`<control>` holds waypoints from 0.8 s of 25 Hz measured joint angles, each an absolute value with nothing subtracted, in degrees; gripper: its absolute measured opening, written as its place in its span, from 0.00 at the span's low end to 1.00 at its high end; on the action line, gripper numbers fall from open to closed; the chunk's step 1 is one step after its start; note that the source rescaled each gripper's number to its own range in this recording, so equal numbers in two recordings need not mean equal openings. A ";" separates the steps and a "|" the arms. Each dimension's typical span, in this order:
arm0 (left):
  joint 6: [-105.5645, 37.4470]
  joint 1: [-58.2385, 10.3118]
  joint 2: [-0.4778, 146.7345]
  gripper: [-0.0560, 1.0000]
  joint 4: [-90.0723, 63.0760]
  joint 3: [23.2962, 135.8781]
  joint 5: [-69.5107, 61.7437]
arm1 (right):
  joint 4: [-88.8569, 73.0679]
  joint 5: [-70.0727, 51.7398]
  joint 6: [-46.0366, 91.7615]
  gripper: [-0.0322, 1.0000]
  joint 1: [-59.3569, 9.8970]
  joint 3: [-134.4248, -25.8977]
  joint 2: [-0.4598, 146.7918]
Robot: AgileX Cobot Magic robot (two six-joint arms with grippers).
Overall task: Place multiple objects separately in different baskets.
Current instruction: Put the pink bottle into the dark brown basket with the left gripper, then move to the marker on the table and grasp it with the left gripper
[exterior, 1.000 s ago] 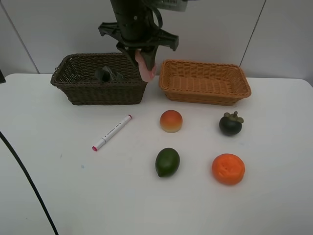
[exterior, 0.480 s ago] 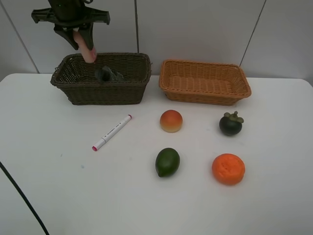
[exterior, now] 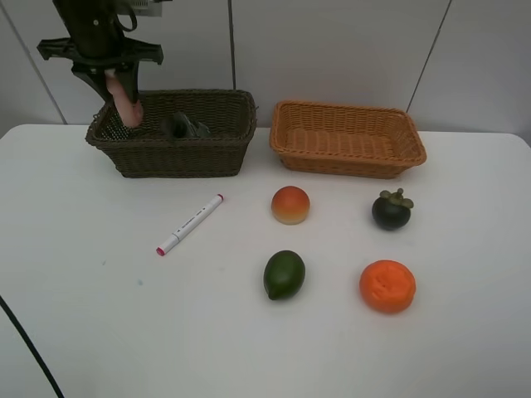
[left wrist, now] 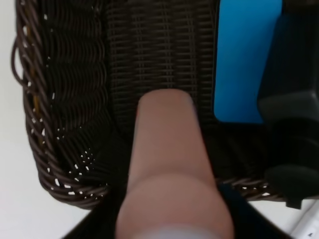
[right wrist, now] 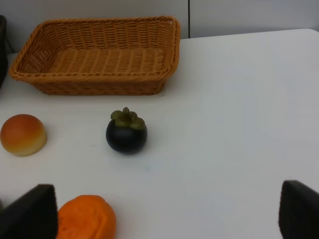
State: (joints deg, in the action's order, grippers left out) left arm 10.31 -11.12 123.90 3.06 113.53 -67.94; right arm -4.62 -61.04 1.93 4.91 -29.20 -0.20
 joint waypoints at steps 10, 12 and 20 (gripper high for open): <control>12.84 -11.12 123.96 0.91 -0.67 116.20 -68.71 | -4.62 -61.04 1.93 0.94 4.91 -29.20 -0.20; 11.48 -11.12 122.94 0.91 -3.74 117.48 -68.73 | -4.62 -61.04 1.93 0.94 4.91 -29.20 -0.20; -2.06 -17.59 118.14 0.91 -8.94 114.25 -68.78 | -4.62 -61.04 1.93 0.94 4.91 -29.20 -0.20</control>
State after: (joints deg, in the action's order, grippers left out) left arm -2.06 -17.59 118.14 -8.94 114.25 -68.78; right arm -4.62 -61.04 1.93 4.91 -29.20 -0.20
